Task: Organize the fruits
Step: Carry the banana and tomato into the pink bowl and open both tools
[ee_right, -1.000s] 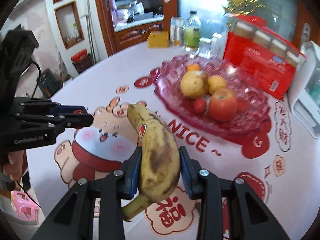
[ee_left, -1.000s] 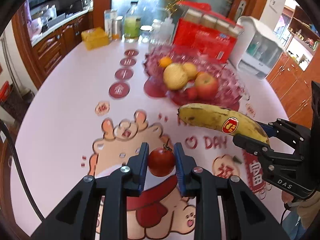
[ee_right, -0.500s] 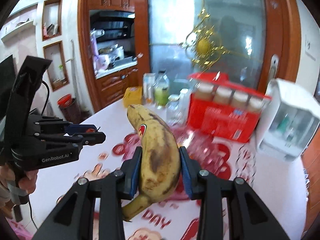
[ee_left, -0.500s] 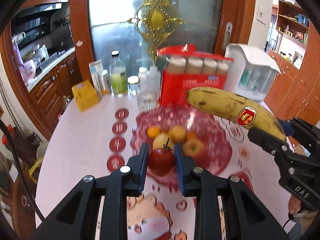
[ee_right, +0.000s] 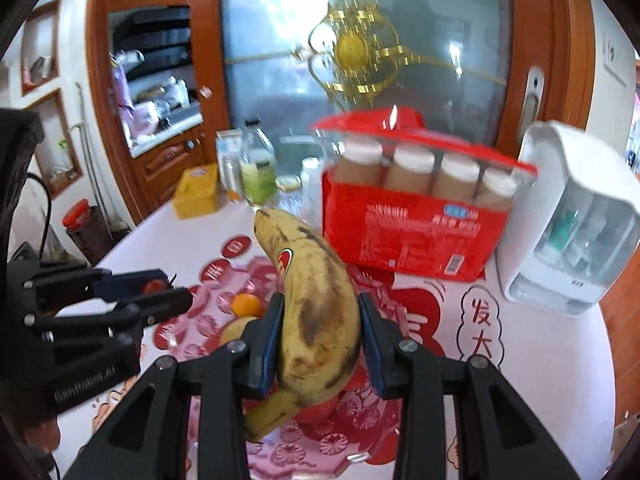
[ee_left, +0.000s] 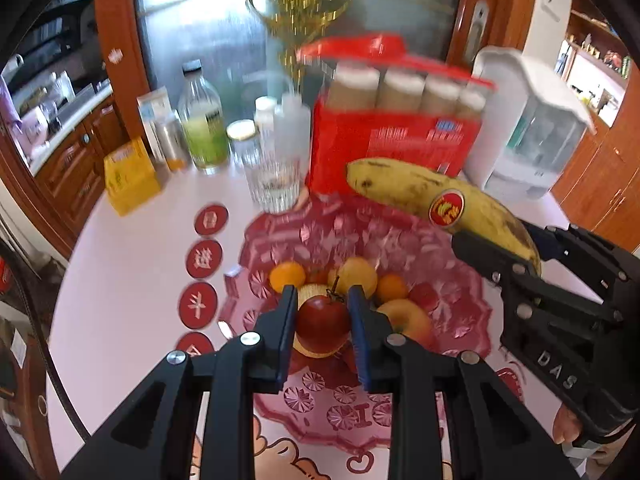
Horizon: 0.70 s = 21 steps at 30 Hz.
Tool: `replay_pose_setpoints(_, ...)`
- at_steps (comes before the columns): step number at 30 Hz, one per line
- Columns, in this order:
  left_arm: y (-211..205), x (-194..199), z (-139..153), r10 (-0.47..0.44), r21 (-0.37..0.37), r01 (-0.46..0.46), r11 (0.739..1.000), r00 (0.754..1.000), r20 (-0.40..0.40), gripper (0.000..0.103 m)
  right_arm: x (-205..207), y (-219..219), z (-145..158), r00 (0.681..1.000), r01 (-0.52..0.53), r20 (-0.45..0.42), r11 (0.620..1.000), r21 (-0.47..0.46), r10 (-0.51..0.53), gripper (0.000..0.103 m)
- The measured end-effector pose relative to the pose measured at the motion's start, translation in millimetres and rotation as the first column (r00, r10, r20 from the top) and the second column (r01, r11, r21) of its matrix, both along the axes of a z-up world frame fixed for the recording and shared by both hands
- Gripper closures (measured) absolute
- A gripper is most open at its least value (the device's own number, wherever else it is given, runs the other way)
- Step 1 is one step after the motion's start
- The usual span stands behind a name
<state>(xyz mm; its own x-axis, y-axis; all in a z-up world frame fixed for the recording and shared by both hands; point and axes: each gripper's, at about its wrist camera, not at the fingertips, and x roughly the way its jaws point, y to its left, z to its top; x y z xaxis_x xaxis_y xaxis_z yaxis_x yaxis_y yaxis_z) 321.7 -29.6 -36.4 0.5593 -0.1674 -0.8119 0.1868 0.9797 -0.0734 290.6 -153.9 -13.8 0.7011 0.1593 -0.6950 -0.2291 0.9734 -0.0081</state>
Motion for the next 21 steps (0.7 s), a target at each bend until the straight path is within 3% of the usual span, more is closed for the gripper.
replay_pose_setpoints(6, -7.7, 12.2, -47.3, -0.009, 0.023, 0.011, 1.0, 0.996, -0.089, 0.079, 23.4, -7.1, -41.3, 0.993, 0.056, -0.103, 0.998, 0.009, -0.055, 0.067)
replay_pose_setpoints(15, -16.5, 12.9, -65.5, -0.03, 0.039, 0.035, 0.999, 0.991, -0.129, 0.078, 37.7, -13.3, -79.9, 0.968, 0.094, -0.234, 0.995, 0.02, -0.086, 0.067)
replay_pose_setpoints(18, -16.9, 12.5, -68.1, -0.025, 0.045, 0.032, 0.998, 0.989, -0.144, 0.063, 38.7, -13.7, -89.5, 0.954, 0.099, -0.289, 0.994, 0.041, -0.083, 0.066)
replay_pose_setpoints(20, -15.4, 11.1, -68.0, -0.016, 0.051, 0.023, 0.998, 0.99, -0.143, 0.037, 37.8, -15.0, -90.6, 0.95, 0.104, -0.3, 0.993, 0.053, -0.083, 0.063)
replay_pose_setpoints(21, -14.6, 10.1, -67.3, -0.007, 0.057, 0.015, 0.998, 0.991, -0.137, 0.032, 36.7, -16.3, -90.1, 0.951, 0.103, -0.3, 0.992, 0.068, -0.078, 0.062)
